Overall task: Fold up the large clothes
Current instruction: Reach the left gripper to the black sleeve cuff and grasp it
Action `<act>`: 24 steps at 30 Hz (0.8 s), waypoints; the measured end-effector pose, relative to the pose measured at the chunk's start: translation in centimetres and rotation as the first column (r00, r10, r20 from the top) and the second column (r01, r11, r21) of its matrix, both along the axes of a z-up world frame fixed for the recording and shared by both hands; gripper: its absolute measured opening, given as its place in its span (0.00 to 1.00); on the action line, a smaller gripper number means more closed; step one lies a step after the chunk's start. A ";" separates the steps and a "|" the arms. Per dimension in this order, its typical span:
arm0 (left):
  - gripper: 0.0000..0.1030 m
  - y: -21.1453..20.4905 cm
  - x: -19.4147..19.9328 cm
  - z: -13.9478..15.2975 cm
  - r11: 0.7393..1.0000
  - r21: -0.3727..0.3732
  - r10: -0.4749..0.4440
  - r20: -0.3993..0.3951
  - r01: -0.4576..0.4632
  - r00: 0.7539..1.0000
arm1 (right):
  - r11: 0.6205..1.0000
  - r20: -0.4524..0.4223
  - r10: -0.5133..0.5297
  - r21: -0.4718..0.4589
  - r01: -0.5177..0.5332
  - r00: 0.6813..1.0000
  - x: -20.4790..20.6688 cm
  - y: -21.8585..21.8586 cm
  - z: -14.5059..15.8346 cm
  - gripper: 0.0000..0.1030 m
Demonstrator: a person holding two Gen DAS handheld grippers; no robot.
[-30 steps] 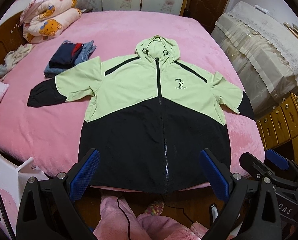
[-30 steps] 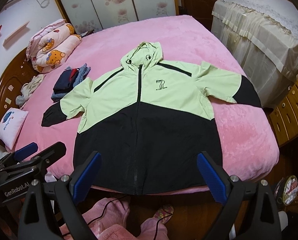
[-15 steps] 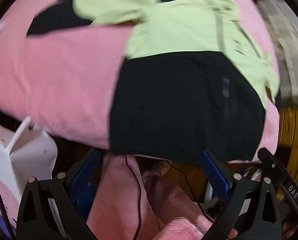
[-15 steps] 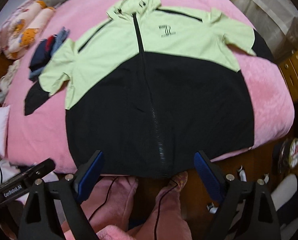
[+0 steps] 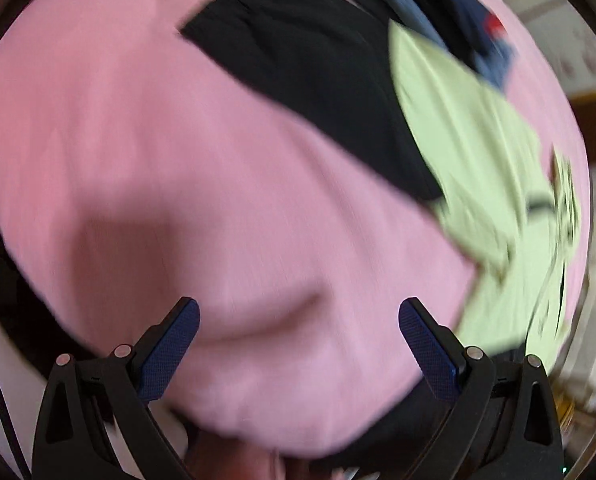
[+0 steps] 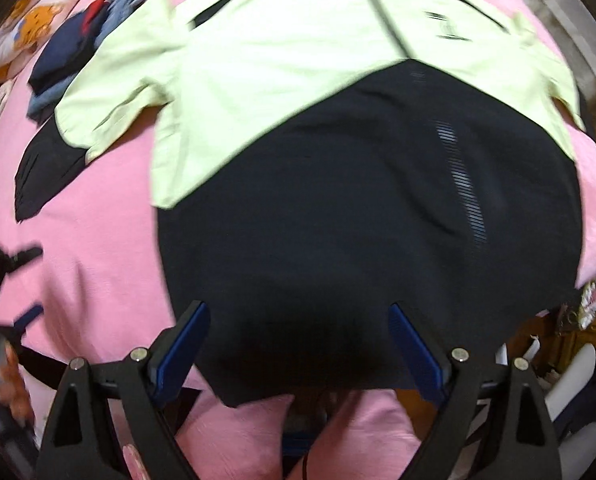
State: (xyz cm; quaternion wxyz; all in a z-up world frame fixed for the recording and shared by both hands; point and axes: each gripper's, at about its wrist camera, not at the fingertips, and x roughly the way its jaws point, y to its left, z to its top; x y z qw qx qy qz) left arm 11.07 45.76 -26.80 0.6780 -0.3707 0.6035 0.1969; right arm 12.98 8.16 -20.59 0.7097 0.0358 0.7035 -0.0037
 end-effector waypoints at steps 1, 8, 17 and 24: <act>0.96 1.5 0.5 -0.6 0.999 0.002 0.036 0.013 -0.036 0.999 | 1.000 0.001 0.024 0.004 -0.024 1.000 0.3 1.4 -0.4 0.88; 0.94 9.9 4.3 -4.0 0.968 0.009 0.249 0.135 -0.252 0.959 | 0.984 0.036 0.173 0.023 -0.174 0.984 2.0 7.5 -1.5 0.88; 0.63 15.1 6.2 -5.8 0.888 0.086 0.418 0.257 -0.451 0.871 | 0.972 0.073 0.230 0.039 -0.233 0.970 3.8 9.5 -1.4 0.88; 0.20 16.0 7.2 -5.4 0.850 0.091 0.468 0.325 -0.519 0.822 | 0.979 0.059 0.187 0.074 -0.192 0.981 3.4 7.0 -2.2 0.88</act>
